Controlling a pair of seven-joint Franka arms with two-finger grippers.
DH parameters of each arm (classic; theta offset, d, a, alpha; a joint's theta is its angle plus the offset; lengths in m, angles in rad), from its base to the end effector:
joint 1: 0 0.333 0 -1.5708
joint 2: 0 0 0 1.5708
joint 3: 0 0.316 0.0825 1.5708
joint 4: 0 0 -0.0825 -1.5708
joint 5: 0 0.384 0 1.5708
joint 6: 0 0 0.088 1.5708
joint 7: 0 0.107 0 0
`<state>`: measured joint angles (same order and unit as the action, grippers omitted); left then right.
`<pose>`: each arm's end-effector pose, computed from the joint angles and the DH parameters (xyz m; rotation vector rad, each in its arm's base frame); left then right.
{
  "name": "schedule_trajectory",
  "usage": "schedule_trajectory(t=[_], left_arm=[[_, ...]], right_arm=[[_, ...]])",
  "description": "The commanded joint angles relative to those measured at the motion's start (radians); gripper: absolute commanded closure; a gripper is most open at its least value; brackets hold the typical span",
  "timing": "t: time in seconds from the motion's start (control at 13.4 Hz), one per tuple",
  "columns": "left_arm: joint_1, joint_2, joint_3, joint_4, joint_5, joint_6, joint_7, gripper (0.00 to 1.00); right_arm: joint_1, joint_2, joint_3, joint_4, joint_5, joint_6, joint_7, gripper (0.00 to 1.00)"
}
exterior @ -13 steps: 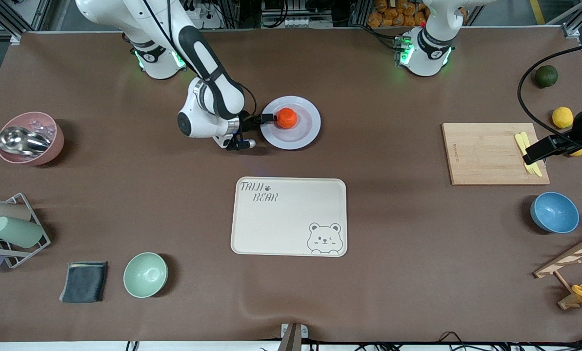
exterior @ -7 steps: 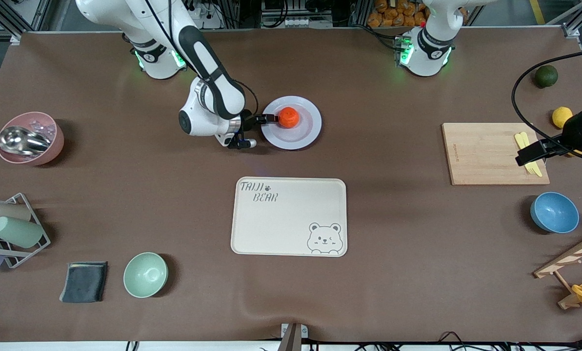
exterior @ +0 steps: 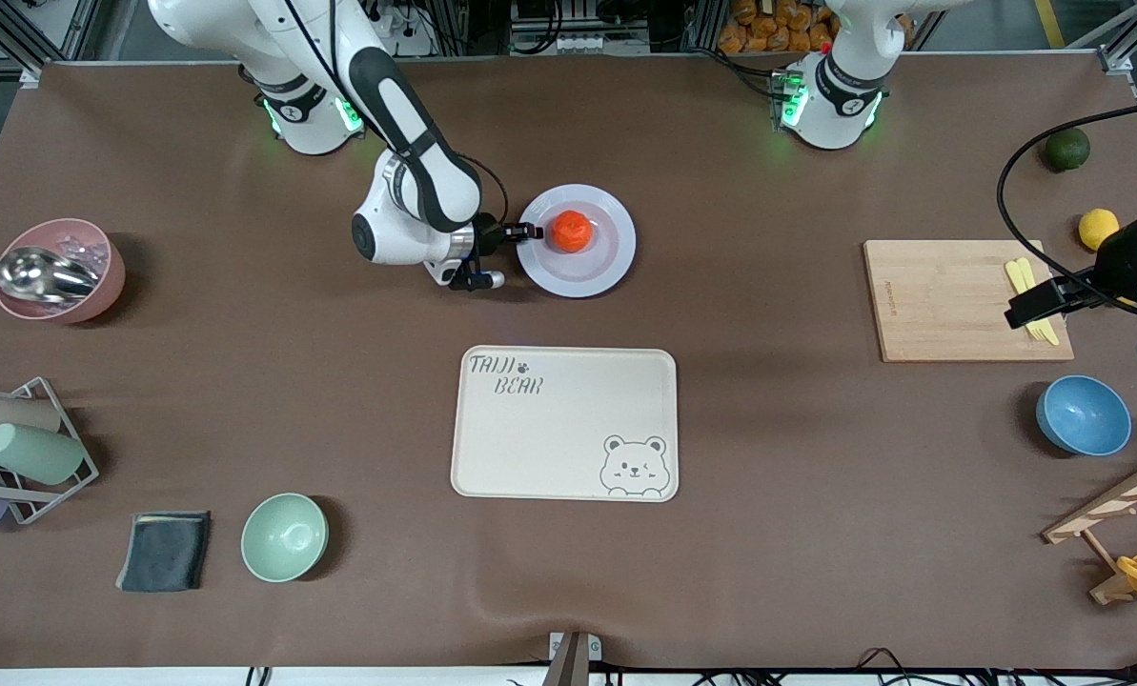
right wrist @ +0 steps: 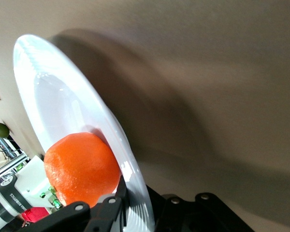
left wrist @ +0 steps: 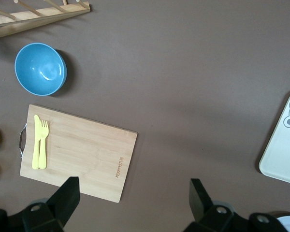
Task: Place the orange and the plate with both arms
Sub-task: 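Close the right gripper on the plate rim, then lift the plate with the right gripper and carry it over the bear tray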
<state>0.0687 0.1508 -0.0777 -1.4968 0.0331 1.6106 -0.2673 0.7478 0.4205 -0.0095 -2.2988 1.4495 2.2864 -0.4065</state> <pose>0.6021 0.0014 0.5759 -3.0893 -0.3992 0.0518 0.3475 0.3467 0.1455 -2.3277 0.1309 0.5737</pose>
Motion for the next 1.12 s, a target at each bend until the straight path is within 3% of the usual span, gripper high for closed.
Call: schedule_trajectory(t=[0.0, 0.3, 0.89, 1.04], left_arm=[[0.003, -0.003, -0.004, -0.020, 0.013, 0.006, -0.009, 0.00], [0.003, -0.005, -0.004, -0.028, 0.013, 0.002, -0.007, 0.00], [0.003, 0.000, -0.004, -0.034, 0.013, 0.003, -0.007, 0.00], [0.009, -0.005, -0.004, -0.042, 0.013, 0.003, -0.007, 0.00]], right_arm=[[-0.021, -0.066, -0.006, -0.007, 0.025, -0.007, 0.003, 1.00], [-0.064, -0.127, -0.010, 0.024, 0.025, -0.005, 0.041, 1.00], [-0.185, -0.112, -0.012, 0.145, 0.009, -0.004, 0.076, 1.00], [-0.194, -0.089, -0.014, 0.214, -0.053, -0.004, 0.179, 1.00]])
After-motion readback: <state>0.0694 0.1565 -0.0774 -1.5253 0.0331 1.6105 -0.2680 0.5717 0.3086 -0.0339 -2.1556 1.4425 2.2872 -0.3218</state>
